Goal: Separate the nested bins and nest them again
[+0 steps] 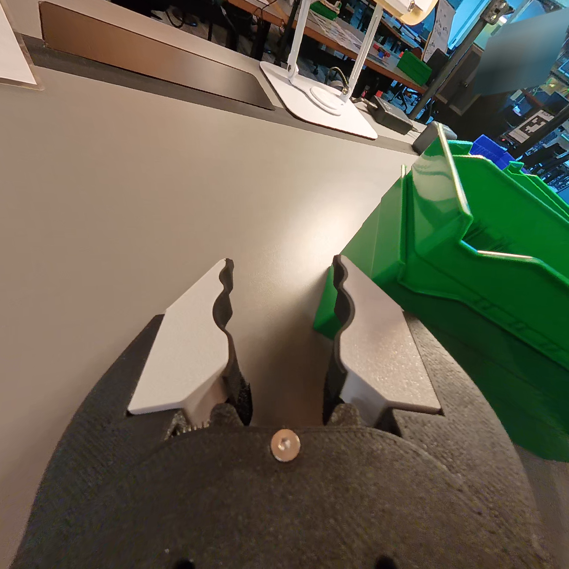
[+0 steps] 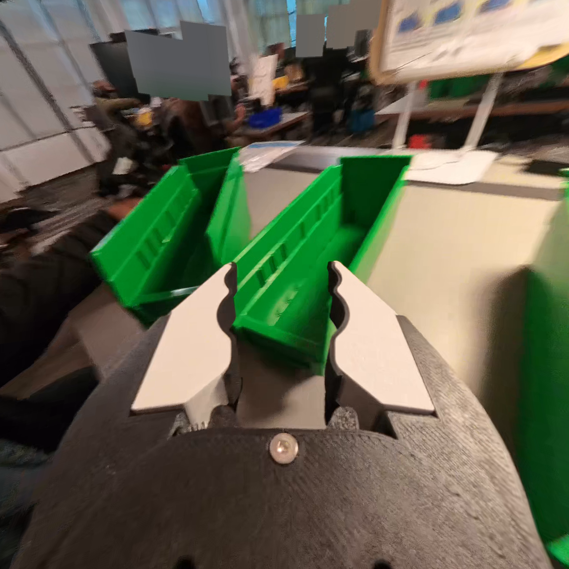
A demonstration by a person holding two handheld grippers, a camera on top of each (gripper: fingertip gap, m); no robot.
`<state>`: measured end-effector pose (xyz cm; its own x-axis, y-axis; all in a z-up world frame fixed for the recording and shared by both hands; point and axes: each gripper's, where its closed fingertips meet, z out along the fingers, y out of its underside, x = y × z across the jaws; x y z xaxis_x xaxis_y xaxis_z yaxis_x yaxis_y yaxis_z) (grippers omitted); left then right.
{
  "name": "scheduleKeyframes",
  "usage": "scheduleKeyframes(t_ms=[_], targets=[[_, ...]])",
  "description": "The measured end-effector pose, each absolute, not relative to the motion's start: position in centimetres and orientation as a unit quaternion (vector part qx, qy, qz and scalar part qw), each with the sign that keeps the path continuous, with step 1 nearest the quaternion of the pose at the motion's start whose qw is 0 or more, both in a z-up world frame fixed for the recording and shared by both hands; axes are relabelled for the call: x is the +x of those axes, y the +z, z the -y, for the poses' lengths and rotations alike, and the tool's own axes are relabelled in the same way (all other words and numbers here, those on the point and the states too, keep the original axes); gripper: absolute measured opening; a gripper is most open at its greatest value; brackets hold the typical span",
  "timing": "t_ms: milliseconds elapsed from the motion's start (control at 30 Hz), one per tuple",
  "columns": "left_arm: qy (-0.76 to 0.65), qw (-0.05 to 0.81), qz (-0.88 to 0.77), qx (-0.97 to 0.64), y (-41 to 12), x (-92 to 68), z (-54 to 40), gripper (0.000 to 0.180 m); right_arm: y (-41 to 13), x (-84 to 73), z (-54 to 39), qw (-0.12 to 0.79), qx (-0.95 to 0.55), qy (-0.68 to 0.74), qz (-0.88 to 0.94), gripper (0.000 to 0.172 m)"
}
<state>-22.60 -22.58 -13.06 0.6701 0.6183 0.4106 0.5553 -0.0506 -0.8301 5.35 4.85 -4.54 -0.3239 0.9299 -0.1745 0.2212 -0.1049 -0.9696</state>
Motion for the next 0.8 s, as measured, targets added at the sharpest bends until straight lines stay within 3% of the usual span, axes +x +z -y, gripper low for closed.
scheduleKeyframes(t_ms=[100,133,167,233,333,800], targets=[[0.031,0.556,0.402,-0.727,-13.1,-22.5,22.5,0.066,-5.9,3.9,-8.5,0.363,-0.547,0.495,0.569,0.078],[0.031,0.556,0.402,-0.727,-13.1,-22.5,22.5,0.066,-7.1,3.3,-8.9,0.349,-0.566,0.478,0.574,0.077],[0.031,0.556,0.402,-0.727,-13.1,-22.5,22.5,0.066,-8.4,2.7,-8.8,0.322,-0.578,0.470,0.584,0.069],[0.030,0.556,0.402,-0.727,-13.1,-22.5,22.5,0.066,-10.1,1.6,-7.9,0.273,-0.587,0.481,0.591,0.032],[0.030,0.555,0.401,-0.728,-13.1,-22.5,22.5,0.066,-10.4,1.0,-9.8,0.314,-0.615,0.459,0.560,0.003],[0.031,0.547,0.398,-0.736,-13.3,-22.3,22.3,0.064,-10.2,3.6,-13.8,0.371,-0.663,0.450,0.469,0.003]])
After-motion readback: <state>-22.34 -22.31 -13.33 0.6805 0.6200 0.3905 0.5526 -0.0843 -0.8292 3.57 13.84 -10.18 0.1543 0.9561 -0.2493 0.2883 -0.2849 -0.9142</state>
